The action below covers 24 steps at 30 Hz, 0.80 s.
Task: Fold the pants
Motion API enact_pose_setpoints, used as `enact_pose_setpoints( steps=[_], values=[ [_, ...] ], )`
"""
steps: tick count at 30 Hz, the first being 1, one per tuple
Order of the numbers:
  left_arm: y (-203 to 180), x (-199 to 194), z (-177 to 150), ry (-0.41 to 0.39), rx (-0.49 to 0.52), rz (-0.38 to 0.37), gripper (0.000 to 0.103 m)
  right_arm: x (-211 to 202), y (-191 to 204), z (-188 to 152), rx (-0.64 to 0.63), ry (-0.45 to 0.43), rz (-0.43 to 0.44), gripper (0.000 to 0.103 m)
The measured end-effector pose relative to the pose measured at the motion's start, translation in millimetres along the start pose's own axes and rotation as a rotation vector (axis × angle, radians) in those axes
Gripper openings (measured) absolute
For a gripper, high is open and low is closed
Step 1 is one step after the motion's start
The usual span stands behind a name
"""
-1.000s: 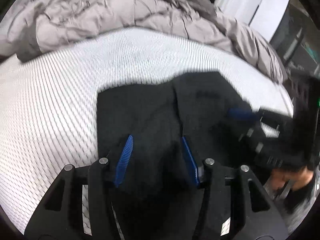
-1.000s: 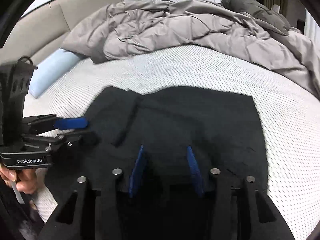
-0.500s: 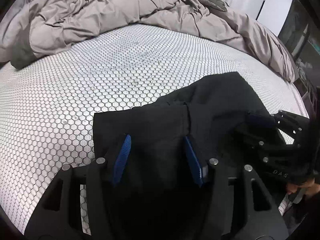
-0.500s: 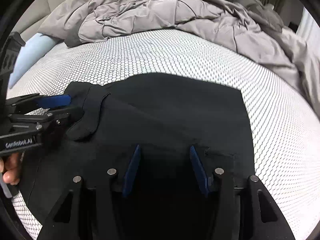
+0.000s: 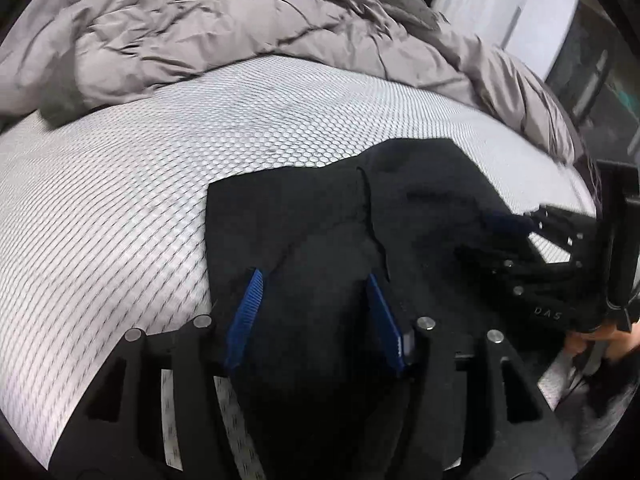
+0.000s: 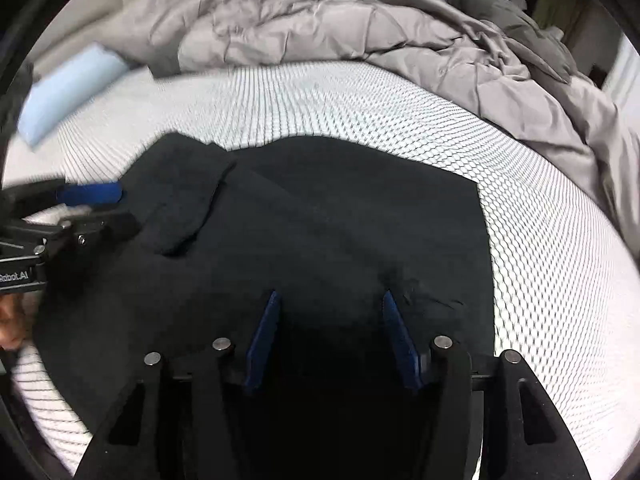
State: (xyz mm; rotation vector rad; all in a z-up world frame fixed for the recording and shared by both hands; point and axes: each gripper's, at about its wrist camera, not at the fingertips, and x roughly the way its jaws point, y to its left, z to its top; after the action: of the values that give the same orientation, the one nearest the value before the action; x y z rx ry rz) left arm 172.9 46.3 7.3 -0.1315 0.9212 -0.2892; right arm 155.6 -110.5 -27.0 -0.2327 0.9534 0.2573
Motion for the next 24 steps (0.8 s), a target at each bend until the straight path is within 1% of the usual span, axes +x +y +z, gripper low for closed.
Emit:
enact_pose_setpoints(
  steps=[1,2,3,4,5,6,7,8,9,10,11,13,15,16,18,19,20,21,23,24],
  values=[
    [-6,-11,-7,-0.012,0.009,-0.034,0.052,-6,1,-1,0.017,-0.012,0.024,0.055],
    [-12,-20,-15,-0.024,0.032,-0.058,0.052,-13,5,-1,0.029,-0.029,0.092,0.055],
    [-19,-27,-21,-0.028,0.054,-0.061,0.053,-17,10,0,0.027,-0.046,0.157,0.055],
    [-27,-30,-29,-0.026,0.078,-0.054,0.056,-19,17,0,0.02,-0.058,0.197,0.056],
    [-33,-29,-38,-0.012,0.098,-0.042,0.057,-17,26,-1,0.001,-0.049,0.197,0.059],
    [-37,-24,-47,0.007,0.116,-0.022,0.057,-12,30,-2,-0.018,-0.03,0.183,0.059],
    [-41,-23,-56,0.011,0.129,0.006,0.057,-1,37,-6,-0.057,0.008,0.142,0.059],
    [-42,-22,-64,0.01,0.138,0.029,0.057,4,36,-10,-0.066,0.019,0.12,0.059],
    [-41,-24,-70,0.001,0.144,0.036,0.057,5,33,-13,-0.069,0.022,0.105,0.059],
    [-39,-31,-75,-0.007,0.145,0.048,0.057,2,25,-17,-0.07,0.02,0.081,0.058],
    [-36,-35,-78,-0.011,0.141,0.051,0.057,-3,16,-21,-0.072,0.014,0.056,0.056],
    [-27,-44,-85,-0.021,0.115,0.047,0.058,-11,-1,-30,-0.061,-0.005,0.069,0.056],
    [-22,-53,-88,-0.039,0.085,0.064,0.058,-19,-4,-35,-0.053,-0.035,0.077,0.056],
    [-22,-56,-86,-0.049,0.079,0.05,0.058,-26,0,-35,-0.048,-0.051,0.081,0.057],
    [-31,-64,-87,-0.075,0.08,-0.005,0.058,-40,10,-36,-0.052,-0.084,0.158,0.057],
    [-37,-65,-89,-0.07,0.094,-0.018,0.058,-45,23,-34,-0.07,-0.105,0.192,0.059],
    [-46,-63,-89,-0.052,0.13,-0.024,0.058,-45,34,-33,-0.093,-0.111,0.189,0.061],
    [-54,-58,-90,-0.036,0.167,-0.02,0.058,-42,47,-33,-0.135,-0.099,0.185,0.062],
    [-62,-49,-95,-0.004,0.204,0.01,0.059,-27,62,-36,-0.19,-0.033,0.172,0.062],
    [-62,-45,-97,0.012,0.214,0.012,0.059,-19,63,-40,-0.205,-0.003,0.156,0.062]
  ],
)
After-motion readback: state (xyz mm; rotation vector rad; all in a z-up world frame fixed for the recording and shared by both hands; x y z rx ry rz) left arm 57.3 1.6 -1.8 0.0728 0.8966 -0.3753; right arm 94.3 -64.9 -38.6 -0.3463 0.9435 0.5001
